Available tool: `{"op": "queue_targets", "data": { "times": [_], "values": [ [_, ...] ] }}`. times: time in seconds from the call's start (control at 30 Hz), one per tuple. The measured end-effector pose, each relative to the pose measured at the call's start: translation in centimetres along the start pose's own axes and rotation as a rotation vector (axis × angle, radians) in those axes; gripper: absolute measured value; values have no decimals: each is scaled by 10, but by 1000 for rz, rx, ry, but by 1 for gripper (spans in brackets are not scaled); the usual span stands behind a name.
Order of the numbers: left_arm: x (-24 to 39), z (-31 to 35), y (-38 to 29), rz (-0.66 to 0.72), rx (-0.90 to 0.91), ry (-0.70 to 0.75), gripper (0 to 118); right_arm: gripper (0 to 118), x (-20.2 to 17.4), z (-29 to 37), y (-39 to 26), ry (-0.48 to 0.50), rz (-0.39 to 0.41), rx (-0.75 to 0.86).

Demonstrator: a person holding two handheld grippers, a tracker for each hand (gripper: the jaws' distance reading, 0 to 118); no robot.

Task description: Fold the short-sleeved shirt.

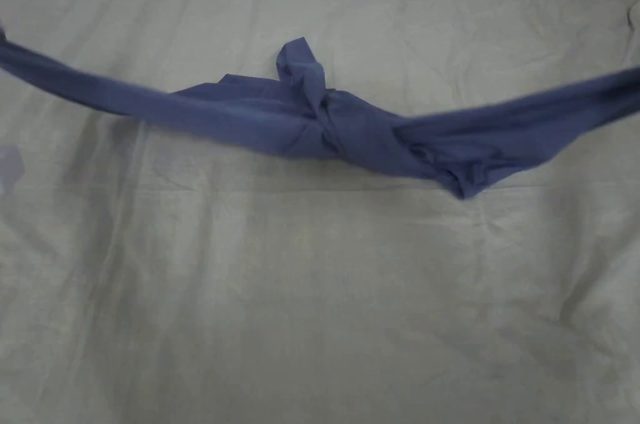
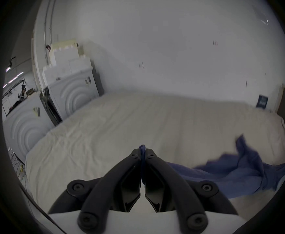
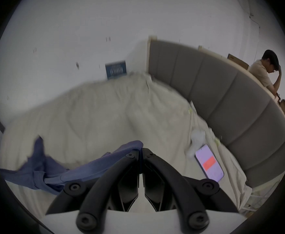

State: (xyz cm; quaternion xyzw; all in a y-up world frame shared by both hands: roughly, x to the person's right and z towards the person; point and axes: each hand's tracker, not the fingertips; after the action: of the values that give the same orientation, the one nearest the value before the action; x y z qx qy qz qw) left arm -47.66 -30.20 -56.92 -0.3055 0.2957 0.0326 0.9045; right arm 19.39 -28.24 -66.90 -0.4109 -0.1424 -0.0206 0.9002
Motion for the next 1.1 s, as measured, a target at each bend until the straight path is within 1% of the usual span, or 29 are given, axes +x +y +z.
{"op": "queue_targets", "data": {
  "times": [0.07,0.1,0.13,0.2,0.3,0.37,0.47,0.63,0.73,0.8,0.87,0.9,0.97,1.0,1.03,1.07,1.1],
  "values": [
    [-10,1,-28,20,-48,1,0,2,14,-12,-34,-15,9,-55],
    [-18,3,-39,27,-55,12,0,2,24,-15,-50,-21,-8,-79],
    [-26,5,-48,31,-76,18,0,2,24,-4,-69,-19,-21,-102],
    [-45,17,-65,61,-101,2,0,2,44,4,-95,15,-84,-127],
    [-71,40,-79,79,-100,2,0,2,78,24,-117,41,-163,-130],
    [-89,57,-86,86,-107,6,0,2,97,41,-128,44,-169,-127],
    [-115,90,-100,133,-112,-21,0,2,128,65,-142,63,-202,-120],
    [-147,140,-146,117,-136,-47,0,2,164,98,-183,76,-209,-118],
    [-166,167,-178,148,-160,-58,0,2,182,113,-213,83,-216,-137],
    [-179,183,-202,165,-178,-55,0,2,190,121,-236,80,-237,-159],
    [-196,183,-224,191,-213,-49,0,2,196,124,-258,87,-253,-181],
    [-201,187,-236,199,-228,-42,0,2,198,124,-269,90,-251,-198],
    [-207,191,-256,201,-265,-26,0,2,199,122,-289,78,-219,-231],
    [-208,191,-267,213,-289,-22,2,2,198,120,-299,64,-194,-242],
    [-209,192,-275,232,-305,-18,11,2,197,120,-307,54,-181,-249],
    [-209,192,-282,267,-340,-15,27,4,195,120,-316,51,-178,-266],
    [-209,191,-285,281,-361,11,38,4,195,118,-323,61,-174,-300]
  ]
}}
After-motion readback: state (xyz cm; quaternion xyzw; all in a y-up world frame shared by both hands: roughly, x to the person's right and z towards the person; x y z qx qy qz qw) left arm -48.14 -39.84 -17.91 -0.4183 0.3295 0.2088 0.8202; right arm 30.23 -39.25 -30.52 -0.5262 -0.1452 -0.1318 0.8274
